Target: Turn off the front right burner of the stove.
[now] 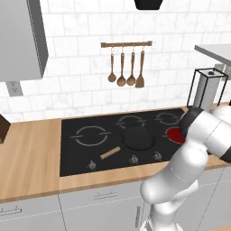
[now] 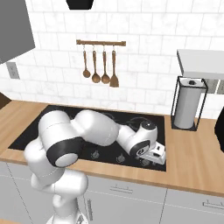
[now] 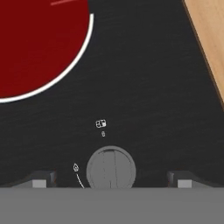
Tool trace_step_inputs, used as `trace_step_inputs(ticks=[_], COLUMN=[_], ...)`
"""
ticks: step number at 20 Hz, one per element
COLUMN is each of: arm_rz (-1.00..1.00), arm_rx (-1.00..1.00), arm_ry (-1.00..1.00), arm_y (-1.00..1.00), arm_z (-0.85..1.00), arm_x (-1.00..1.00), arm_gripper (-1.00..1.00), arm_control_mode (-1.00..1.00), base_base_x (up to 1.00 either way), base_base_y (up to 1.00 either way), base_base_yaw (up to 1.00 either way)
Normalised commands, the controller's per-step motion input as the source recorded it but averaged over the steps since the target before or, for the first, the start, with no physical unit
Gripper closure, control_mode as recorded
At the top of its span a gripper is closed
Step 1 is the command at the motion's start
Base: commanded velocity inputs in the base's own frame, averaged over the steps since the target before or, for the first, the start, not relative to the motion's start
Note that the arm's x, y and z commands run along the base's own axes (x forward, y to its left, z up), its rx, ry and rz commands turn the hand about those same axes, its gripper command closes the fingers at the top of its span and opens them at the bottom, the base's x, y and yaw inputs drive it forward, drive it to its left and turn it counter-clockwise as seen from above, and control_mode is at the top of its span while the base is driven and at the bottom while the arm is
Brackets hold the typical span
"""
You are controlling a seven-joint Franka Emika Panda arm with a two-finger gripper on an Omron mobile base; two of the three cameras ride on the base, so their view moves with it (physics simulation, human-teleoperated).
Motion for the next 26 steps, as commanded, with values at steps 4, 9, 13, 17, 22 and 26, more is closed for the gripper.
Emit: trace_step_inputs(ticks=[4, 9, 13, 17, 22, 26], arm_rz=[0.0, 0.0, 0.0, 0.0, 0.0, 0.0], arm_rx=[0.0, 0.0, 0.0, 0.0, 0.0, 0.0], arm_ry=[0.0, 0.0, 0.0, 0.0, 0.0, 0.0], arm_y=[0.0, 0.0, 0.0, 0.19, 0.03, 0.0], arm_z=[-0.03, -0.06, 0.0, -0.07, -0.01, 0.0], arm_x=[0.0, -0.13, 0.0, 0.0, 0.0, 0.0], arm_gripper=[-1.0, -1.0, -1.0, -1.0, -1.0, 1.0], arm_control_mode=[-1.0, -1.0, -1.0, -1.0, -1.0, -1.0], base_base_x=[0.0, 0.0, 0.0, 0.0, 0.0, 0.0], base_base_y=[0.0, 0.0, 0.0, 0.0, 0.0, 0.0], base_base_yaw=[0.0, 0.0, 0.0, 0.0, 0.0, 0.0])
